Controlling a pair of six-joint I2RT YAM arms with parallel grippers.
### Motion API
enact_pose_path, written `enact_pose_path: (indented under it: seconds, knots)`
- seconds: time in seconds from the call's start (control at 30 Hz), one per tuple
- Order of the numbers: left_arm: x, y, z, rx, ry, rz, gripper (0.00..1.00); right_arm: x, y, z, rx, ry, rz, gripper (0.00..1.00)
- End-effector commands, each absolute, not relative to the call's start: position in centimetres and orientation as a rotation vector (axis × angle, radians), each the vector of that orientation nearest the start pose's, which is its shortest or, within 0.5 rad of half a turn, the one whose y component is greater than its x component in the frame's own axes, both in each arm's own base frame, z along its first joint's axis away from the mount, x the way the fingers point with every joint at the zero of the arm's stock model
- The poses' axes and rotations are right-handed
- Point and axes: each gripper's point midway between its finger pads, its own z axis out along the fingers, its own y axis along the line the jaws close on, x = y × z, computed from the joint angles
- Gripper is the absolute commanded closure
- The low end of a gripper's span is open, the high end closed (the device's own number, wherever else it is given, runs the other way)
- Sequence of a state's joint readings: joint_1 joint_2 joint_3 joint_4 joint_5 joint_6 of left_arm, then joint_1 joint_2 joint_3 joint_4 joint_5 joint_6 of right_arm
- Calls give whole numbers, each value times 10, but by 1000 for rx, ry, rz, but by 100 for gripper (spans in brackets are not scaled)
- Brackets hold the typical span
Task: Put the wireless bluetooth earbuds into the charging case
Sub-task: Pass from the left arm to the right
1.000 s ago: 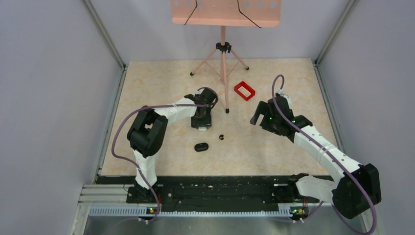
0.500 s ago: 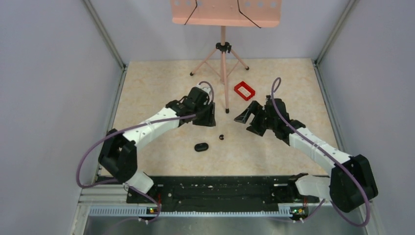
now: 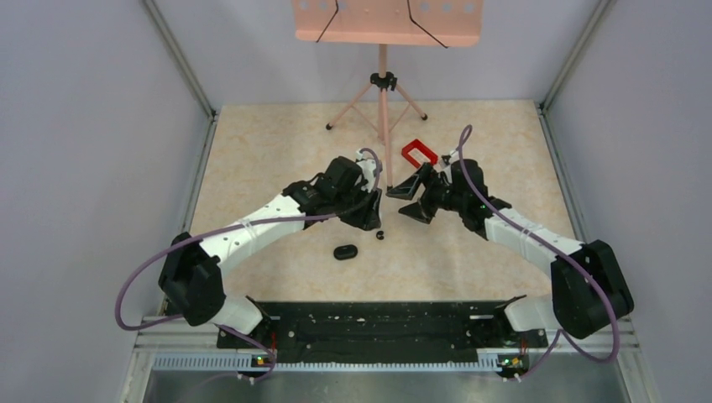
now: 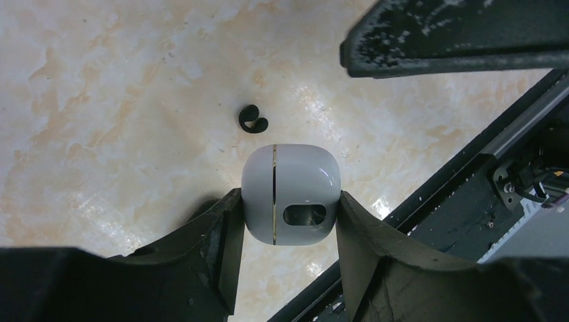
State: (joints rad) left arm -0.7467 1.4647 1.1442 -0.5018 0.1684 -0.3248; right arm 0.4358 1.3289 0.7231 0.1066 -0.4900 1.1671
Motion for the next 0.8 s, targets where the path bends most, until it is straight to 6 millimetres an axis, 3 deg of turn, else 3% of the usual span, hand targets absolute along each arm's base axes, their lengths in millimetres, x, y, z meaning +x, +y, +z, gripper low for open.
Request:
enact_pose_path:
  seconds: [0.0,0.43,0.63,0.77]
  knots:
    - [252,-310,180,681,2295,-731,66,291,282,198,423,2278,1531,25]
    - [253,-325,199,762,2205,-779,65,258,295,188,251,2394,1619,32]
    - [253,-324,199,767,2203,-774,65,242,300,186,156,2414,1670,41]
    - [253,-324,200,765,2195,-760,64,237,305,185,116,2425,1702,53]
